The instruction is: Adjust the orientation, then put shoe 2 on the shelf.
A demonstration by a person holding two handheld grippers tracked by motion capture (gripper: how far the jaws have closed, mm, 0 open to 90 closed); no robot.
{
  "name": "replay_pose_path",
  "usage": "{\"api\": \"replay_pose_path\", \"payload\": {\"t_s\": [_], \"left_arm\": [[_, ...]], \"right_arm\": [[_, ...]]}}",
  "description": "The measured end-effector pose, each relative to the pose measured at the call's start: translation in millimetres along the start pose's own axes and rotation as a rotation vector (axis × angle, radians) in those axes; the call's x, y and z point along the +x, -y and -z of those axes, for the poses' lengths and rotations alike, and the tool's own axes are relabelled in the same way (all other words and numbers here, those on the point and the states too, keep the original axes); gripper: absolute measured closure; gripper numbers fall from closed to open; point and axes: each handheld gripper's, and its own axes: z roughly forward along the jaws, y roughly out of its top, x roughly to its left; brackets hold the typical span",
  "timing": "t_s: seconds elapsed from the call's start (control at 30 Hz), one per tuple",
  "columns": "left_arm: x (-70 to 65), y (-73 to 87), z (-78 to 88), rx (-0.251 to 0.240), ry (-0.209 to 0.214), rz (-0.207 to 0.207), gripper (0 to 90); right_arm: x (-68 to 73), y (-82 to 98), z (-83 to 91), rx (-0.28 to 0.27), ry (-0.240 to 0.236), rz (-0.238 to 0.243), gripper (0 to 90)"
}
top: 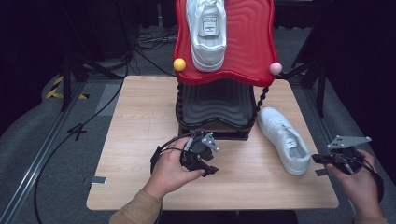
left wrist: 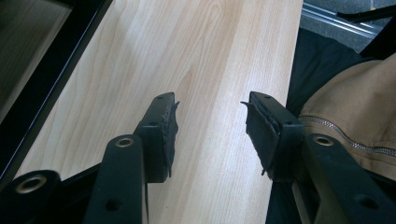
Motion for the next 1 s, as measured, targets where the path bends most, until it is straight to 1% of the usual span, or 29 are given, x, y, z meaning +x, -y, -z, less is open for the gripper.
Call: {"api": "replay_pose_path", "payload": {"t_s": [0.07,0.1,0.13,0.2,0.27,0.37,0.5,0.53,0.57,0.6,0.63,0.67,0.73,0.83,1.0], "left_arm": [[-0.3,-0.3,-0.2,0.001,0.003,-0.001,53.5],[-0.3,-0.5,-0.4,0.002,0.001,-0.003,53.5],[-0.3,-0.6,-0.7,0.000,0.001,0.000,53.5],[0.2,-0.7,-1.3,0.001,0.003,0.000,53.5],[0.4,-0.5,-1.5,-0.001,0.002,0.002,53.5],[0.7,-0.2,-0.9,0.002,0.003,0.002,53.5],[0.9,0.9,0.4,-0.002,0.001,0.005,53.5],[0.9,1.2,0.7,-0.006,0.001,0.006,53.5],[0.9,1.5,1.0,-0.009,0.004,0.005,53.3],[0.9,1.6,1.5,-0.009,0.005,0.004,53.3],[0.7,1.8,1.9,-0.010,0.005,0.004,53.3],[0.8,2.1,2.2,-0.016,0.007,0.004,53.3],[0.6,2.9,2.4,-0.017,0.010,0.004,53.3],[0.7,3.8,3.3,-0.016,0.011,0.004,53.2],[1.4,5.6,2.8,-0.016,0.027,0.009,52.5]], "right_arm": [[-10.3,7.2,10.2,-0.011,0.038,-0.055,90.0],[-13.2,9.5,13.2,-0.018,0.045,-0.067,90.0],[-16.3,12.1,16.5,-0.031,0.044,-0.080,90.0],[-19.9,15.2,20.4,-0.056,0.023,-0.097,90.0],[-20.2,15.1,20.7,-0.063,0.009,-0.095,90.0],[-18.3,13.4,19.9,-0.064,0.000,-0.088,90.0],[-16.1,11.4,19.3,-0.081,-0.034,-0.078,90.0],[-15.7,11.0,19.4,-0.090,-0.048,-0.074,89.8],[-14.2,10.0,19.3,-0.101,-0.078,-0.067,87.4],[-11.7,8.2,18.8,-0.125,-0.131,-0.058,83.5],[-9.5,6.2,18.7,-0.146,-0.169,-0.046,82.7],[-7.1,3.8,18.9,-0.158,-0.185,-0.027,81.7],[-2.1,-1.3,20.1,-0.158,-0.196,0.011,79.2],[4.4,-6.5,22.2,-0.178,-0.224,0.041,77.1],[16.7,-16.7,23.3,-0.171,-0.251,0.102,72.3]]}}
